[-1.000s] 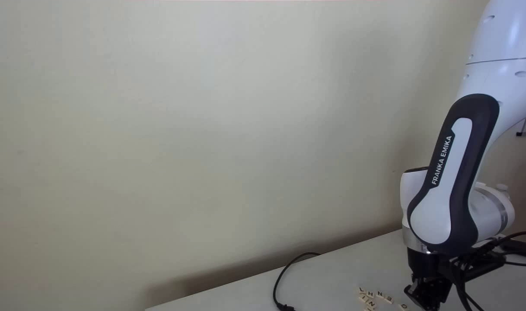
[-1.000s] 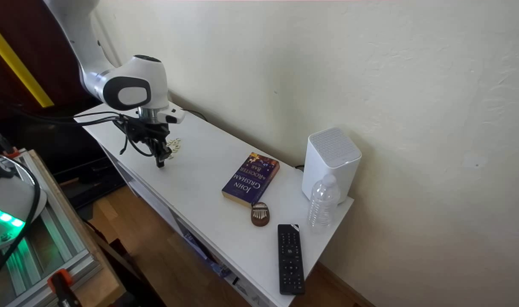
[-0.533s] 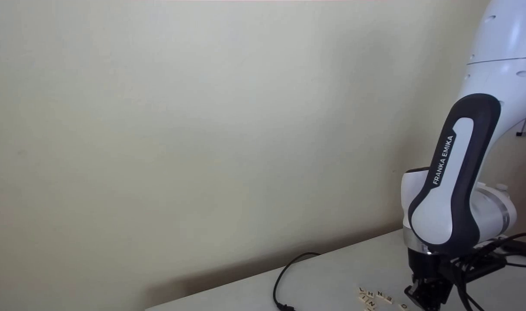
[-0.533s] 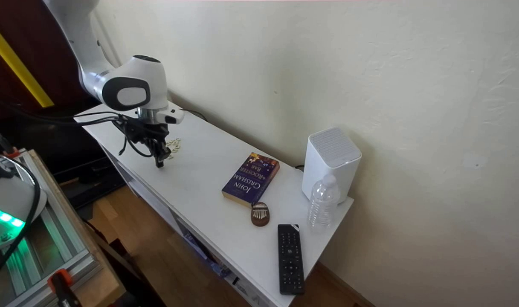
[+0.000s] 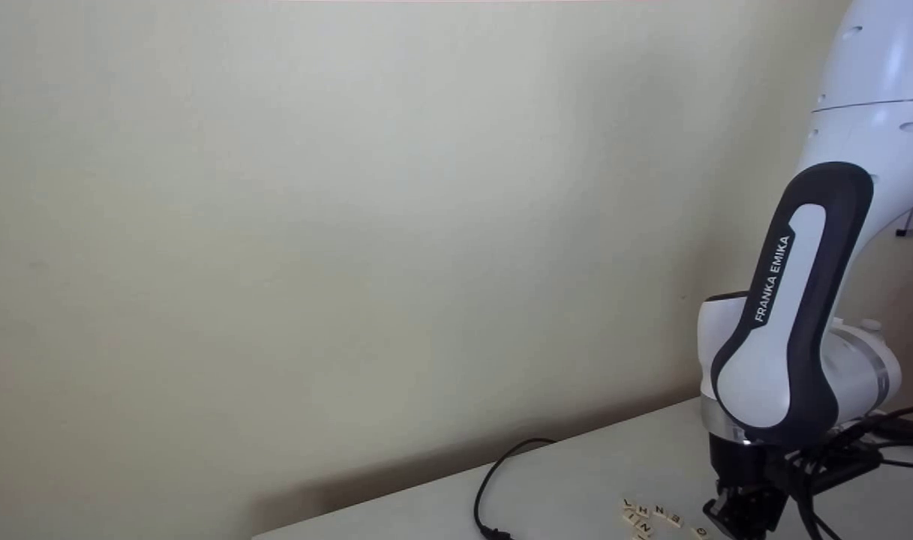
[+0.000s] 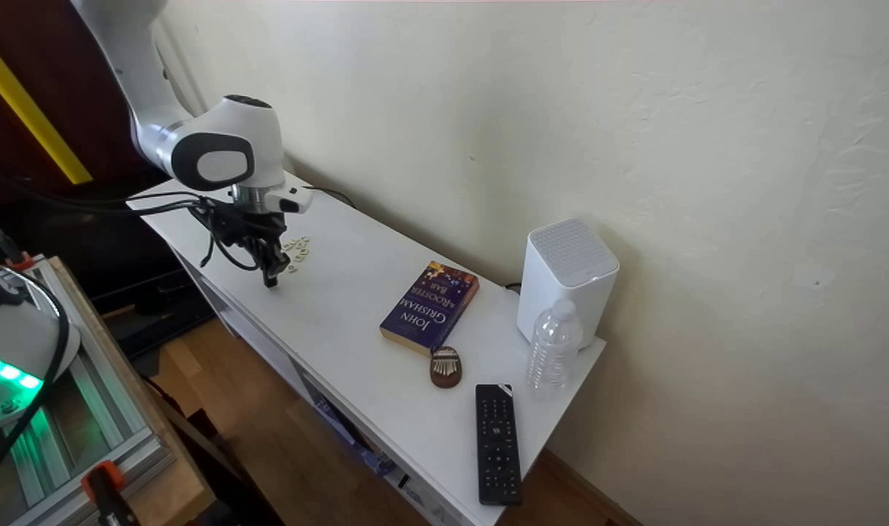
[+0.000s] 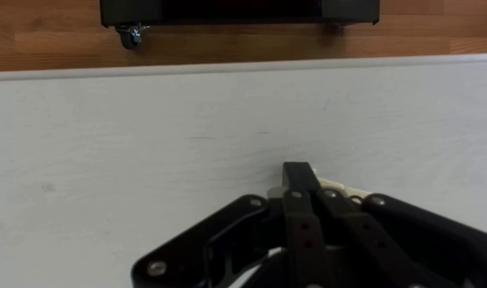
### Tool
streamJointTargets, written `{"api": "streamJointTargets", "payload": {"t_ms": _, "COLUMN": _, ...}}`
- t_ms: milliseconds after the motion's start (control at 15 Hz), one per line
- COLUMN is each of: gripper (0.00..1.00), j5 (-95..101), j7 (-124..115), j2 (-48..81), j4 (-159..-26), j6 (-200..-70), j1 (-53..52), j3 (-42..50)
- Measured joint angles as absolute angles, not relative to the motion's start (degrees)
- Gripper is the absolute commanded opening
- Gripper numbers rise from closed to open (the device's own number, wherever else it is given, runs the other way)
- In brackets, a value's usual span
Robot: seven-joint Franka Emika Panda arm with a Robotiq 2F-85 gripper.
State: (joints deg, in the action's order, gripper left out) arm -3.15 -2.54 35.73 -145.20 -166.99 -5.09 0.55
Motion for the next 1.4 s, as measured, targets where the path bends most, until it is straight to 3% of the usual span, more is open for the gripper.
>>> {"api": "streamJointTargets", "payload": {"t_ms": 1400, "gripper": 0.00, "j5": -3.16, "j7": -3.14, "j2": 35.58, "j4": -149.13, "j6": -175.82, "j1": -7.06, "j3": 1.45}}
